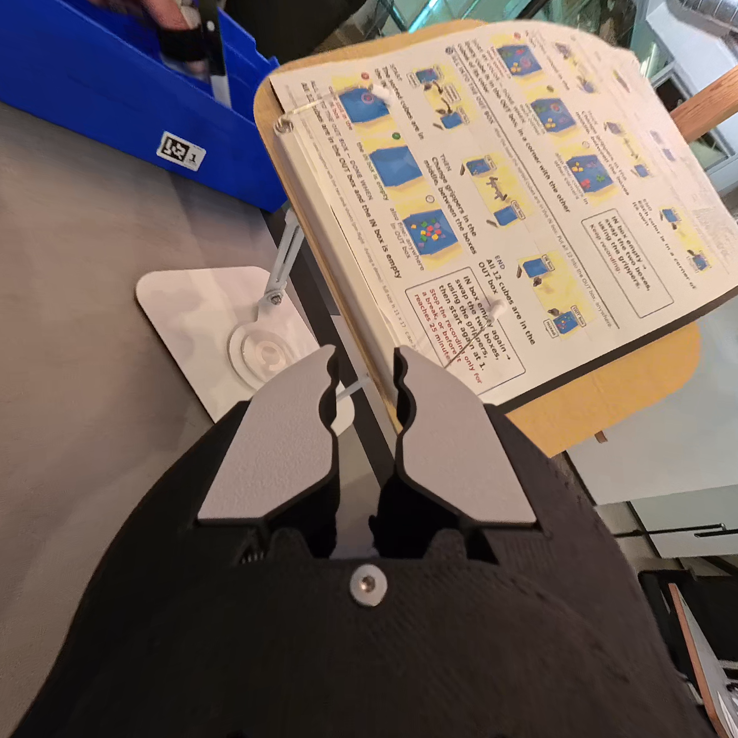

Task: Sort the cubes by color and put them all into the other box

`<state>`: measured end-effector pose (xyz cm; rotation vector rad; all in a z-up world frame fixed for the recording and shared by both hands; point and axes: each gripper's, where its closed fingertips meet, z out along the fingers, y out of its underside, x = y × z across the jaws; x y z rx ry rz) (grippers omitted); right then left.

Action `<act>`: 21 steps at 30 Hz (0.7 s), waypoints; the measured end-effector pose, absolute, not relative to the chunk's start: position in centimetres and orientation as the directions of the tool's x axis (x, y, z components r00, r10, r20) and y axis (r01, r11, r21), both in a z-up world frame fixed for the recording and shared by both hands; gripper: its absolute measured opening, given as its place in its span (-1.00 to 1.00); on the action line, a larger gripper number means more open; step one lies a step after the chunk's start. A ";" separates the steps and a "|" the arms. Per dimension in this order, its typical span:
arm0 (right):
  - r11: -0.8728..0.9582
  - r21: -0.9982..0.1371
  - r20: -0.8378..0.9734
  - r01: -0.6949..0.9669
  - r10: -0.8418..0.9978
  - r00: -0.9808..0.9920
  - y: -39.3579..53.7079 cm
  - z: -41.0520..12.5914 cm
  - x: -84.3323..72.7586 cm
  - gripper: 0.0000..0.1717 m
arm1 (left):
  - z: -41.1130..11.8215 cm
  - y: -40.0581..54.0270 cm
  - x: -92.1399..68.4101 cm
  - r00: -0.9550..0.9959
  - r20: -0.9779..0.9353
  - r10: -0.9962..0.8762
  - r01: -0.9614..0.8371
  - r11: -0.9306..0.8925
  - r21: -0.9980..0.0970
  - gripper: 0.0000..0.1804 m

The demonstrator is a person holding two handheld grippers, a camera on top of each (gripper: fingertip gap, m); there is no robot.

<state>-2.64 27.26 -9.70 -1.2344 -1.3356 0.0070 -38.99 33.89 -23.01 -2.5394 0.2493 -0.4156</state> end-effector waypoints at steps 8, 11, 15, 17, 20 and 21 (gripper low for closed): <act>0.548 -0.668 0.736 0.503 0.586 0.340 24.5 -6.4 -3.7 -0.62 | -5.2 29.5 -34.2 0.823 0.261 -0.505 -0.014 -0.478 -0.878 -0.75; 0.588 -0.665 0.744 0.461 0.573 0.344 23.4 -5.5 -4.1 -0.58 | -1.0 27.2 -29.7 0.762 0.183 -0.621 -0.068 -0.357 -0.932 -0.75; 0.639 -0.631 0.775 0.439 0.526 0.349 22.3 -4.7 -4.6 -0.56 | 1.5 24.5 -22.3 0.608 0.155 -0.779 -0.092 -0.263 -0.960 -0.75; 0.648 -0.627 0.779 0.433 0.517 0.355 22.0 -4.4 -4.8 -0.53 | 1.1 23.6 -18.3 0.506 0.167 -0.846 -0.113 -0.258 -0.960 -0.75; 0.664 -0.623 0.781 0.413 0.501 0.373 21.6 -3.9 -4.8 -0.52 | -0.1 22.2 -12.8 0.350 0.221 -0.910 -0.130 -0.281 -0.951 -0.76; 0.673 -0.615 0.787 0.411 0.490 0.375 21.5 -3.8 -4.8 -0.51 | -0.8 21.7 -11.2 0.300 0.245 -0.922 -0.141 -0.297 -0.944 -0.75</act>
